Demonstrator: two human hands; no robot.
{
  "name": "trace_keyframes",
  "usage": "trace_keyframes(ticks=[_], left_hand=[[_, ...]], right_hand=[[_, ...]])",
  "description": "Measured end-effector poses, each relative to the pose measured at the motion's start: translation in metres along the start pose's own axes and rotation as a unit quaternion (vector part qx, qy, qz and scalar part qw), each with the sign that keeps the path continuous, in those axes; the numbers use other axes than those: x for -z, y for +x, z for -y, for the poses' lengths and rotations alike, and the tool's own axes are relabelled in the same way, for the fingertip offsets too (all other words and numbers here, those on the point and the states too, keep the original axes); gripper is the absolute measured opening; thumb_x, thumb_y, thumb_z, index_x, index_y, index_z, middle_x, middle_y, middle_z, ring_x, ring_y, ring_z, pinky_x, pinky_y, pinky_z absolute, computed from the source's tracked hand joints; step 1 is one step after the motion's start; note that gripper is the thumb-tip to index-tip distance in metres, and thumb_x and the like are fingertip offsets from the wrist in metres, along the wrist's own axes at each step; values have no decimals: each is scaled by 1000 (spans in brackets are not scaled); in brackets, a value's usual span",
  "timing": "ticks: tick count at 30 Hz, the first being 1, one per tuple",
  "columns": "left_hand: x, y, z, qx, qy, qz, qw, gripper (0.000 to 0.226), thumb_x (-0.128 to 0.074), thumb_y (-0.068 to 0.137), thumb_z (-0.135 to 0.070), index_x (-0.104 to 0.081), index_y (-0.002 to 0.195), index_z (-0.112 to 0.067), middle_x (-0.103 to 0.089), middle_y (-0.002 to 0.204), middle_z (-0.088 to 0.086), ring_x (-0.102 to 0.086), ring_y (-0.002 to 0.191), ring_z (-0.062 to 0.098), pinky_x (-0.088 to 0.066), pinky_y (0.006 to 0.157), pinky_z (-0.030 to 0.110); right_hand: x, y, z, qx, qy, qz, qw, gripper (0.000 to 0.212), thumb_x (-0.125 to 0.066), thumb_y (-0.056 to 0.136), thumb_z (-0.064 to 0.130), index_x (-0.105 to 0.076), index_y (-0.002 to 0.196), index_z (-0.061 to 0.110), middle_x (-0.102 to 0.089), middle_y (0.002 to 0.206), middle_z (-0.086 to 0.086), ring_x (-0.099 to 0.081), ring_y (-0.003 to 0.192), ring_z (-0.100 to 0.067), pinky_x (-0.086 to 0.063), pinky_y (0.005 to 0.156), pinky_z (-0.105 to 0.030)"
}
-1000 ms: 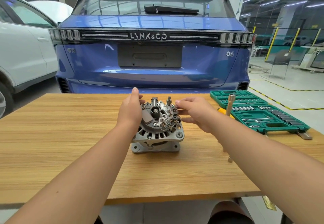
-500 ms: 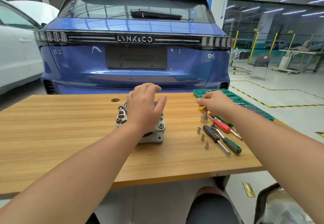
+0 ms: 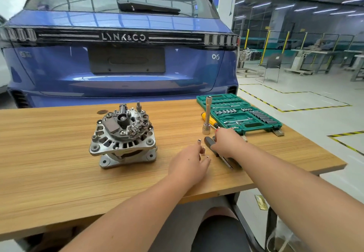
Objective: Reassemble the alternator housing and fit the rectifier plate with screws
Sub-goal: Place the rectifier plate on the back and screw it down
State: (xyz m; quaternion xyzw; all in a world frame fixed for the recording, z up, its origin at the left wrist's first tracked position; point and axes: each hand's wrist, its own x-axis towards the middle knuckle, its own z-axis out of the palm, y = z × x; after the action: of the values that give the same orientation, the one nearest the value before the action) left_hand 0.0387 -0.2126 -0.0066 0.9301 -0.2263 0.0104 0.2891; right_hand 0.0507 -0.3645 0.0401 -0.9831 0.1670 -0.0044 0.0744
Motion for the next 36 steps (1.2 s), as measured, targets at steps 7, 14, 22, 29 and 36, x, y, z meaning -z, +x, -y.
trace_keyframes(ticks=[7, 14, 22, 29, 36], left_hand=[[-17, 11, 0, -56, 128, 23, 990, 33, -47, 102, -49, -60, 122, -27, -61, 120, -3, -60, 112, 25, -47, 79, 38], [0, 4, 14, 41, -215, -47, 975, 12, -61, 99, -38, -69, 95, -29, -73, 88, -9, -65, 82, 9, -49, 70, 30], [19, -22, 31, 215, -821, -20, 528, 9, -62, 98, -13, -64, 89, -12, -71, 71, 3, -63, 51, 6, -42, 40, 16], [23, -27, 34, 220, -853, -32, 473, 10, -61, 99, -17, -65, 93, -9, -71, 69, 2, -62, 49, 4, -39, 37, 15], [22, -25, 36, 228, -858, -52, 458, 10, -63, 98, -19, -63, 94, -11, -68, 65, 0, -60, 46, 3, -36, 36, 14]], right_hand=[[-14, 7, 4, 3, -34, -15, 999, 9, -63, 91, 18, -56, 95, 15, -58, 94, -3, -57, 81, -21, -43, 59, -29], [-3, 10, 4, -146, 611, -52, 776, 33, -68, 88, 6, -56, 117, -4, -68, 89, -16, -69, 71, -27, -63, 67, -40], [23, -12, 42, -3, 766, -99, 635, 87, -65, 89, -9, -33, 150, 44, -59, 118, -17, -75, 79, -27, -61, 64, -37], [24, -40, 69, 99, 677, -115, 721, 72, -70, 90, 0, -40, 138, 46, -60, 119, -8, -75, 90, -27, -60, 63, -30], [27, -46, 76, 150, 620, -157, 753, 75, -70, 91, 4, -38, 146, 44, -58, 119, -8, -73, 88, -22, -62, 67, -31]])
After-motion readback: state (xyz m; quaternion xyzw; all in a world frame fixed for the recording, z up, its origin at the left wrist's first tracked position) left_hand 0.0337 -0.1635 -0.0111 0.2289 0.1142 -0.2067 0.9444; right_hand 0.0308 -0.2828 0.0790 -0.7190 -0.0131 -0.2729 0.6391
